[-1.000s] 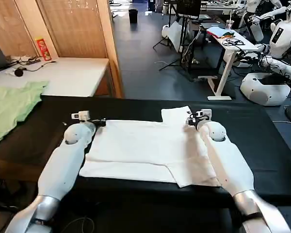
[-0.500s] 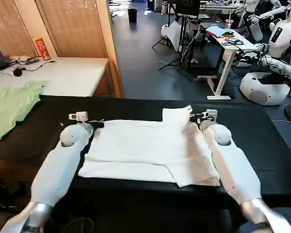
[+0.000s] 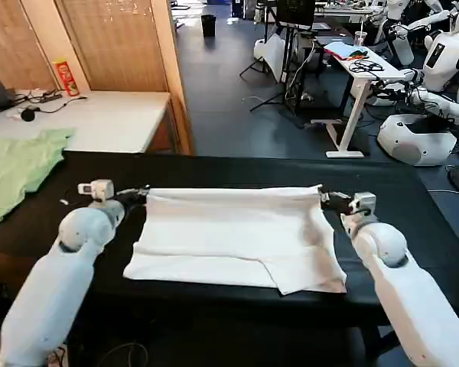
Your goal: Fold and organize the clothes.
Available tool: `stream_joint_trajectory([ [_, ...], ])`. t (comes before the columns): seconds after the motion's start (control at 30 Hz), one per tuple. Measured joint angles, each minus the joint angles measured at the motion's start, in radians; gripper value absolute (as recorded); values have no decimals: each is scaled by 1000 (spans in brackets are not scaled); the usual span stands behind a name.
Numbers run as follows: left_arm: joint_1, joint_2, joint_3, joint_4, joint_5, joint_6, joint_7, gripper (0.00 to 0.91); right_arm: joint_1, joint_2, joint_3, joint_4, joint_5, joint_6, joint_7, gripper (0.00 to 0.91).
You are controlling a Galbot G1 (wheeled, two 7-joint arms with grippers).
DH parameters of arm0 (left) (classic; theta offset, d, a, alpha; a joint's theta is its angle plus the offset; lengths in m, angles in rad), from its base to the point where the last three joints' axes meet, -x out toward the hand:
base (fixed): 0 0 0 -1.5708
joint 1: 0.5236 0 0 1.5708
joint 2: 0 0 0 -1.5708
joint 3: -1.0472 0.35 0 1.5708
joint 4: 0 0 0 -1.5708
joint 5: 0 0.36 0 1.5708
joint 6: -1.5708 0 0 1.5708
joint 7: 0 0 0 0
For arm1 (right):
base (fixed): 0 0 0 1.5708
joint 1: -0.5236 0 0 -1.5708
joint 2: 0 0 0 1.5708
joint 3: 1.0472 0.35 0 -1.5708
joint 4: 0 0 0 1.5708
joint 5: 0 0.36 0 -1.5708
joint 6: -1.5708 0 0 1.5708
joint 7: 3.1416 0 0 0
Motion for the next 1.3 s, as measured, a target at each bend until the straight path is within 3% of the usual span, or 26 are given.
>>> stream_joint_trajectory([
  [0.23, 162, 35, -51, -137, -33, 5, -68, 98, -121, -22, 21, 122, -4, -69, 51, 49],
  [0.43, 256, 38, -93, -216, -34, 6, -74, 98, -210, -31, 42, 189, -17, -103, 62, 49],
  [1.0, 406, 5, -146, -260, 25, -6, -72, 98, -287, -32, 55, 232, -17, -138, 60, 59],
  [1.03, 413, 2, -148, -261, 26, -6, -74, 215, -290, -32, 57, 233, -18, -143, 60, 98],
  [1.07, 420, -1, -150, -263, 27, -7, -79, 400, -294, -31, 60, 235, -18, -148, 61, 185],
  [1.1, 427, -4, -152, -267, 27, -10, -86, 878, -299, -31, 65, 240, -18, -151, 61, 878],
  [1.3, 459, -17, -157, -300, 24, -5, -136, 878, -332, -30, 112, 277, 3, -168, 62, 878],
])
